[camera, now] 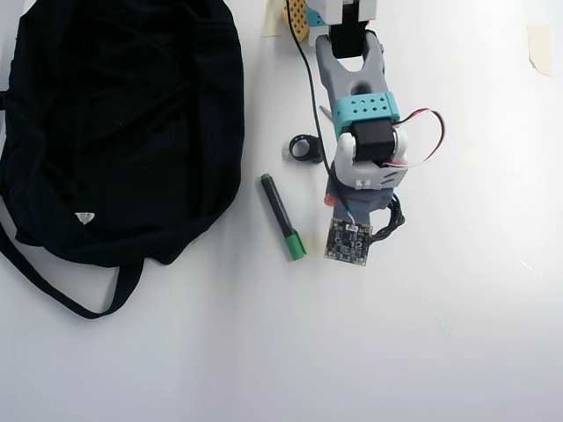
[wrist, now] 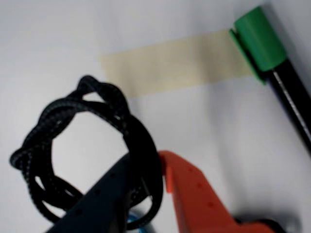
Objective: Put the cable into the black bag
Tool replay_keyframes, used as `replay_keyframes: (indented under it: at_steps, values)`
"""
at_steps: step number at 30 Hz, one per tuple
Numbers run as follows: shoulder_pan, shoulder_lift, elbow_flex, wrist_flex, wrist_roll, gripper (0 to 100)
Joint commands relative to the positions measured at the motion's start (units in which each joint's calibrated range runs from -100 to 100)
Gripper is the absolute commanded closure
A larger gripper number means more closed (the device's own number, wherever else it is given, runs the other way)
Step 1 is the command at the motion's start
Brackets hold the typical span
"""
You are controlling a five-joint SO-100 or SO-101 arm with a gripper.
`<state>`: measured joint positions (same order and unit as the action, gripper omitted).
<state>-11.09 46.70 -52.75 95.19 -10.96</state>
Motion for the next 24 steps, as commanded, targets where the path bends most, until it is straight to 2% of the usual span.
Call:
replay_keyframes:
  at_steps: [1,12,24]
  values:
    - [0.17,-1.97,-7.72,4.21,1.74,98]
    - [0.85,-6.37,-7.18,4.38,3.52,98]
    - [2.57,-18.15,8.1,4.38,5.3,98]
